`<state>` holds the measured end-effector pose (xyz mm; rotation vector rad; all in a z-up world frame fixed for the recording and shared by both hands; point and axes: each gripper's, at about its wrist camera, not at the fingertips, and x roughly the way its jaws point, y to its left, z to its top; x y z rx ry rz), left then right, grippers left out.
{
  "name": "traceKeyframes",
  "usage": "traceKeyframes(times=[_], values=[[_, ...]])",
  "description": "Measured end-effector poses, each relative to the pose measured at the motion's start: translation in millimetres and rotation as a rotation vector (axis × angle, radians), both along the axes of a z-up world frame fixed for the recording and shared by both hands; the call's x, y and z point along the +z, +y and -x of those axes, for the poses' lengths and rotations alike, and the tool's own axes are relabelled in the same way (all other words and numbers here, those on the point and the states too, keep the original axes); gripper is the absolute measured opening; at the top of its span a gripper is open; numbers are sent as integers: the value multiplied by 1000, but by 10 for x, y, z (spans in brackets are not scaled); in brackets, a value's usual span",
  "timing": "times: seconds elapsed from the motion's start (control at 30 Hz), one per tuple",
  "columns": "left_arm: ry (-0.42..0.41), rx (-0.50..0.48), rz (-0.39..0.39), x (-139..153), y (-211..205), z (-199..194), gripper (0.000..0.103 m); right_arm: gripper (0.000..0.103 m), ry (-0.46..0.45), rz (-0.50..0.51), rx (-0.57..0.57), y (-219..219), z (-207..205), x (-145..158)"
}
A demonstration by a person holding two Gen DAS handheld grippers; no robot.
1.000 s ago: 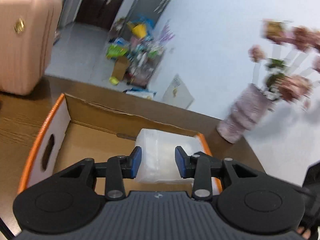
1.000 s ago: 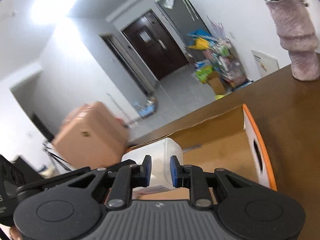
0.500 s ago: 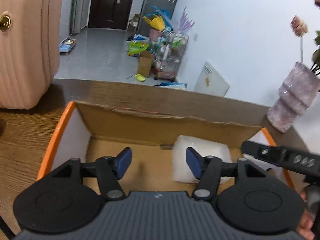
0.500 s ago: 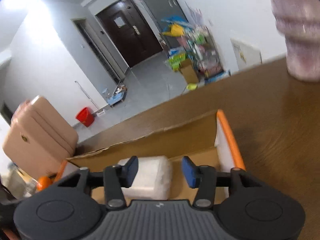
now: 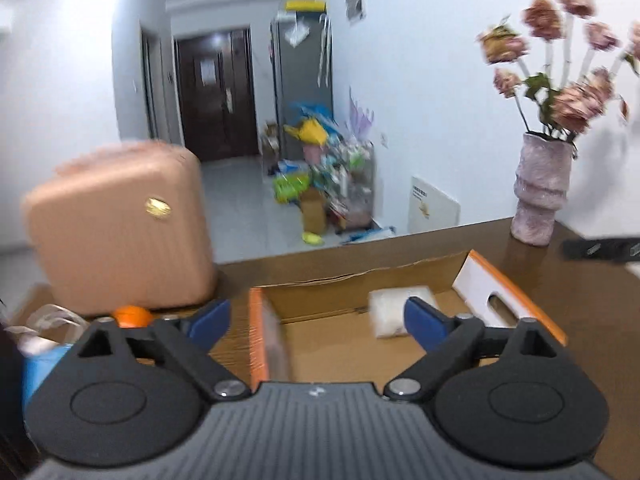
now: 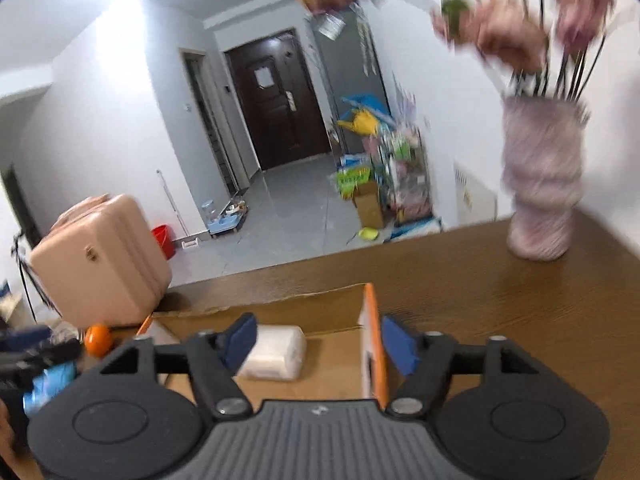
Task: Organize rigid objects
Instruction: 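Grasp the white bottle cap with the left gripper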
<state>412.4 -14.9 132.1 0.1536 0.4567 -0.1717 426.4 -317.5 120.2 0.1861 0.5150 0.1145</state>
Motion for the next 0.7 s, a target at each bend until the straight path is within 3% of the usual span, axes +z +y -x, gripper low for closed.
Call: traceKeyframes(times=[0.03, 0.1, 0.23, 0.43, 0.57, 0.7], values=[[-25, 7, -26, 8, 41, 195, 98, 87, -24, 43, 12, -10, 231, 61], [-78, 33, -74, -2, 178, 653, 100, 87, -62, 123, 19, 4, 651, 111], [-134, 36, -47, -106, 385, 1429, 103, 90, -137, 206, 23, 83, 1547, 68], [-142, 87, 40, -373, 560, 2440, 103, 96, -188, 193, 29, 286, 2550, -210], [-128, 67, 59, -602, 583, 2949, 103, 97, -212, 178, 36, 395, 3047, -424], [-41, 73, 90, -821, 623, 3205, 103, 98, -215, 218, -26, 491, 3424, -650]])
